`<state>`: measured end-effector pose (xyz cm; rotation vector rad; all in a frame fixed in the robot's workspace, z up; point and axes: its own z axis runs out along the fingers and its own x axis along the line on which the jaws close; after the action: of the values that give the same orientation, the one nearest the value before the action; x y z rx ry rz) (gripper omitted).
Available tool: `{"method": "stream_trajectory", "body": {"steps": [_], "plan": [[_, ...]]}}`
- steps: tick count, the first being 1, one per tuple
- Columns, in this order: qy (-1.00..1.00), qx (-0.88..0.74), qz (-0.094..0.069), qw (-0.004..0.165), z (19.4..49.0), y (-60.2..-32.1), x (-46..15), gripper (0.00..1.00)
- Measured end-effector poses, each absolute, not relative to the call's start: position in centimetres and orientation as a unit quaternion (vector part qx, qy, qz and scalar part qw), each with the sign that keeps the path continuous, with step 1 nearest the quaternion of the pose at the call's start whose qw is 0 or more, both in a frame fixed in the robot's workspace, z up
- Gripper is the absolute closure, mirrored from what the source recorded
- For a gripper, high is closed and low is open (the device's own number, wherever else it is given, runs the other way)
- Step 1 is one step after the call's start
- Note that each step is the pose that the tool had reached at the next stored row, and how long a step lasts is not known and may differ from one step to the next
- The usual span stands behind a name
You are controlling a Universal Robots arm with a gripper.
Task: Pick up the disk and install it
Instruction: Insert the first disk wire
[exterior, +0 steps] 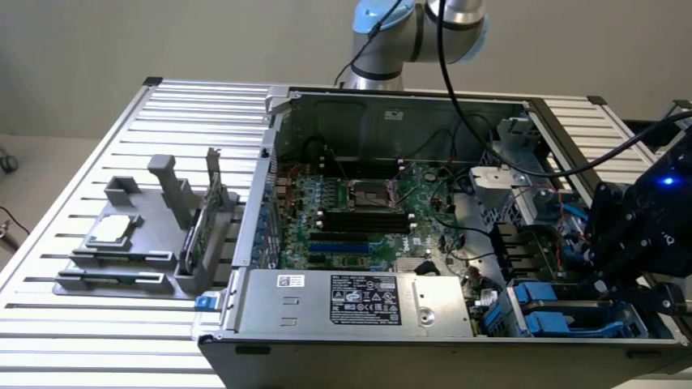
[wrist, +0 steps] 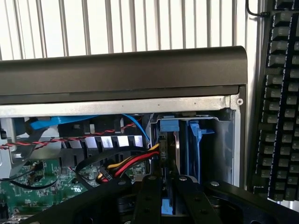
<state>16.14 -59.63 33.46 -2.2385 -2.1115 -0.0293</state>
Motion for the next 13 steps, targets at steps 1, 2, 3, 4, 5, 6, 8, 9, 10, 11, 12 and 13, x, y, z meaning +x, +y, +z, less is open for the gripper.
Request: {"method": "stream_trajectory", "body": {"steps": [1, 2, 3, 4, 5, 6, 8, 9, 10, 11, 12, 13], "plan": [[-0.686, -0.727, -0.010, 0.032, 33.44, -59.63, 16.14, 0.84], [-0.686, -0.727, -0.010, 0.032, 33.43, -59.63, 16.13, 0.84], [-0.686, -0.727, -0.010, 0.032, 33.43, -59.63, 16.13, 0.84], [-0.686, -0.727, -0.010, 0.032, 33.42, -59.63, 16.12, 0.84], [-0.686, -0.727, -0.010, 0.032, 33.42, -59.63, 16.12, 0.84], [-0.686, -0.727, -0.010, 0.032, 33.42, -59.63, 16.12, 0.84], [-0.686, -0.727, -0.010, 0.032, 33.41, -59.63, 16.09, 0.84], [-0.686, -0.727, -0.010, 0.032, 33.39, -59.63, 16.10, 0.82], [-0.686, -0.727, -0.010, 0.032, 33.39, -59.63, 16.10, 0.82], [-0.686, -0.727, -0.010, 0.032, 33.46, -59.63, 16.09, 0.75], [-0.686, -0.727, -0.009, 0.032, 33.57, -59.63, 16.08, 0.75], [-0.686, -0.727, -0.010, 0.032, 33.75, -59.63, 16.08, 0.75]]}}
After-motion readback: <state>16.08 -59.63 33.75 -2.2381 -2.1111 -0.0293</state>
